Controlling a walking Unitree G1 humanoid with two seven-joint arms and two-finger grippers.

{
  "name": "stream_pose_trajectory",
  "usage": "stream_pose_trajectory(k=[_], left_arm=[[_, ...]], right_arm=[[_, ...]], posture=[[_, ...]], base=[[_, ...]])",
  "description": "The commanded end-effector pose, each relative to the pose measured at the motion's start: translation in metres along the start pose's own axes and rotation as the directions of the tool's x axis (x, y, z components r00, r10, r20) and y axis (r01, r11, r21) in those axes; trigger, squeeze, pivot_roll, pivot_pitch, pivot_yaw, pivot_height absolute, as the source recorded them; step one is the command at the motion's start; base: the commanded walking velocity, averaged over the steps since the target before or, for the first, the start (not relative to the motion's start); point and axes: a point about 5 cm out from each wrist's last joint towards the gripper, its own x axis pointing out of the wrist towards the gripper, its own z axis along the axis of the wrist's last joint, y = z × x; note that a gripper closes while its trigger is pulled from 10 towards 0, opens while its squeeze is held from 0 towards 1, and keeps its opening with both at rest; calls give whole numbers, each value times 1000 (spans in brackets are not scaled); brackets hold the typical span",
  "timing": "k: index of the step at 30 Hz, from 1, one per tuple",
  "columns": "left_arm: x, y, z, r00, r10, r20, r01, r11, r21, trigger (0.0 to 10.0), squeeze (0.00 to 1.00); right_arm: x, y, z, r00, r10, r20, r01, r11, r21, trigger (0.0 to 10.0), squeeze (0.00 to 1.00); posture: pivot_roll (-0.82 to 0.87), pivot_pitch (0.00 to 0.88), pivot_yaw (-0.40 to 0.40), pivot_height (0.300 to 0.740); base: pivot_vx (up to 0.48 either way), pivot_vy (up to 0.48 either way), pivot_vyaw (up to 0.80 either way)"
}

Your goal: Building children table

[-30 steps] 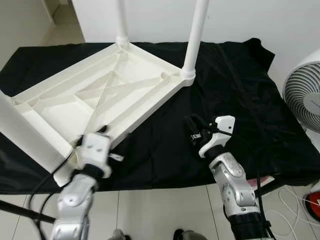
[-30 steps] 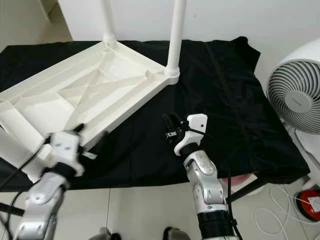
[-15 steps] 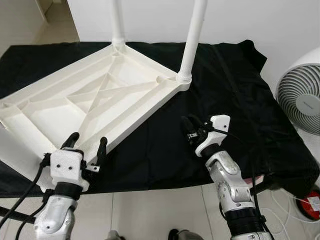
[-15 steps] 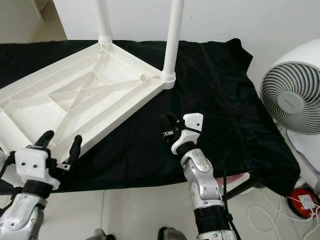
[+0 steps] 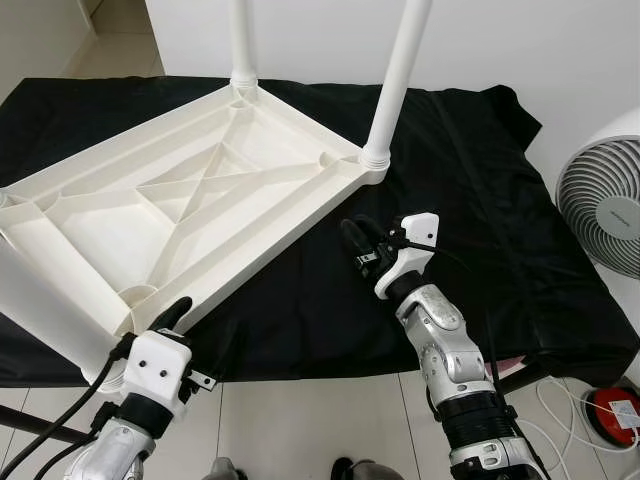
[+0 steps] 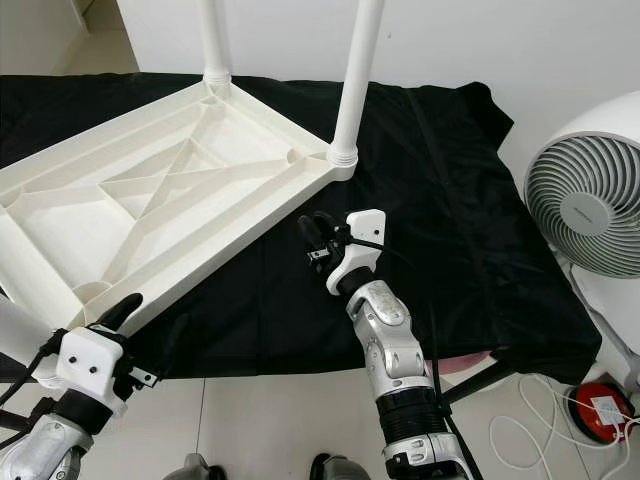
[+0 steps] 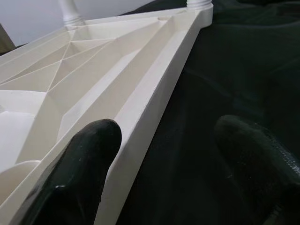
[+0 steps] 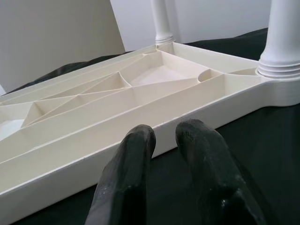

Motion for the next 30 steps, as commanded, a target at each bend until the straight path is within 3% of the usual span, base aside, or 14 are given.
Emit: stream_pose_trajectory(k=[1,8,12,16,19,23,27,28,29,30], left_arm=[[0,-2,-6,999,-36,-33,35,999,-11,10000,0],[20,29,-27,993,-36,-109,45,996,76,10000,0],[32,56,-39,986,9,-165,18,987,159,10000,0],[38,69,-38,986,30,-165,2,982,190,10000,0],[46,88,-32,987,72,-143,-38,974,224,10000,0],[45,89,-25,991,76,-110,-56,983,173,10000,0],[30,65,-14,996,72,-49,-69,996,63,10000,0],[30,65,-14,996,72,-49,-69,996,63,10000,0],[25,52,-10,994,106,-28,-106,994,16,10000,0],[25,52,-10,994,106,-28,-106,994,16,10000,0]], right_arm=[[0,0,-1,1000,0,3,0,1000,-2,10000,0],[-5,-3,0,999,-36,18,36,999,-2,10000,0],[-8,-5,0,998,-61,27,61,998,1,10000,0],[-10,-5,0,997,-66,28,66,998,0,10000,0],[-11,-5,0,997,-69,26,69,998,-2,10000,0],[-12,-5,0,997,-70,26,70,998,-3,10000,0],[-16,-7,-2,997,-73,16,73,997,-4,10000,0],[-16,-7,-2,997,-73,16,73,997,-4,10000,0],[-13,-5,-2,998,-59,11,59,998,-3,10000,0],[-13,-5,-2,998,-59,11,59,998,-3,10000,0]], posture=[[55,136,-24,740],[19,147,4,740],[8,155,8,740],[-1,160,10,740],[-3,162,9,740],[-10,163,13,740],[10,161,-10,740],[10,161,-10,740],[22,160,-24,740],[22,160,-24,740]], base=[[0,0,0],[0,0,0],[0,0,0],[0,0,0],[0,0,0],[0,0,0],[0,0,0],[0,0,0],[0,0,0],[0,0,0]])
